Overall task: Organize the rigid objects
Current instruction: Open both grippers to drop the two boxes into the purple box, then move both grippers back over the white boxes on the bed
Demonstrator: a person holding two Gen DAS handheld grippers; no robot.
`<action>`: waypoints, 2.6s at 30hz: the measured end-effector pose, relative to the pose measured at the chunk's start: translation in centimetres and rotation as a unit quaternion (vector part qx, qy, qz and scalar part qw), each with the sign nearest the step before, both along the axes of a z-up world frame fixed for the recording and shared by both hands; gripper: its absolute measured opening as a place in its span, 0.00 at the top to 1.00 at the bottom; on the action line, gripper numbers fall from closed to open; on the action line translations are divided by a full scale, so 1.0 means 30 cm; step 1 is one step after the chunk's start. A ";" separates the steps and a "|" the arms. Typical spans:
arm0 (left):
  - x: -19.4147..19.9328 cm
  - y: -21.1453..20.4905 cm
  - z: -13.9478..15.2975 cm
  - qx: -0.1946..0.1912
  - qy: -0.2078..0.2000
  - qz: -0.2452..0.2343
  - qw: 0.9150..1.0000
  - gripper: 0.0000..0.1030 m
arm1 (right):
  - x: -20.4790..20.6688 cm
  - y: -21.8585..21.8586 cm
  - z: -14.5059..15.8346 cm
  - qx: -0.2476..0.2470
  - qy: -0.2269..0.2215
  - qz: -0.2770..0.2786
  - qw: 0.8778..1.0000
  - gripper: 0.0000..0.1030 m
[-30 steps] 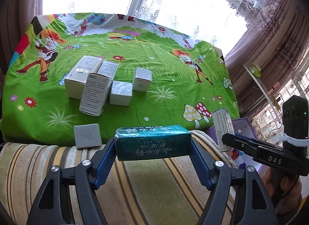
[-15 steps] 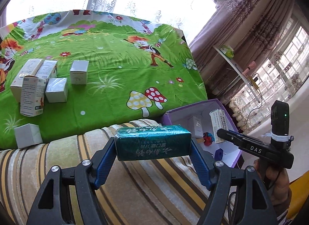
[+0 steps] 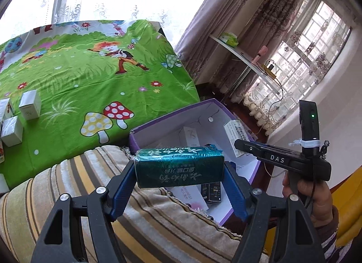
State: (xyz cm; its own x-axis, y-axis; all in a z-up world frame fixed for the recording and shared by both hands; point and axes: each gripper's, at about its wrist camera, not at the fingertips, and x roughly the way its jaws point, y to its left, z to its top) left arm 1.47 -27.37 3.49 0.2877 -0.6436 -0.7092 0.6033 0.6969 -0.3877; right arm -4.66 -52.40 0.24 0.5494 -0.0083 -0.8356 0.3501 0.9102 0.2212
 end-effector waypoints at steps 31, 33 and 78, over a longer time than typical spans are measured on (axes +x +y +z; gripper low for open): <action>0.018 0.187 0.011 -0.048 0.005 0.061 0.997 0.22 | -0.001 -0.009 -0.207 -0.066 0.150 0.044 0.986 0.28; 0.022 0.198 0.008 -0.051 0.008 0.065 0.997 0.22 | 0.016 -0.005 -0.260 -0.049 0.172 0.066 0.982 0.28; 0.130 0.900 -0.117 0.010 0.079 0.332 0.940 0.22 | 0.265 0.487 0.117 0.025 -0.031 0.204 0.978 0.13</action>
State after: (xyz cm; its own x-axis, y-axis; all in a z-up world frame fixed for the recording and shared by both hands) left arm 5.37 -0.38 -0.02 0.5114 -0.3454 -0.7868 -0.0309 0.9077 -0.4185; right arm 3.30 -37.77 3.74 0.5487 0.2619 -0.7940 -0.0555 0.9590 0.2780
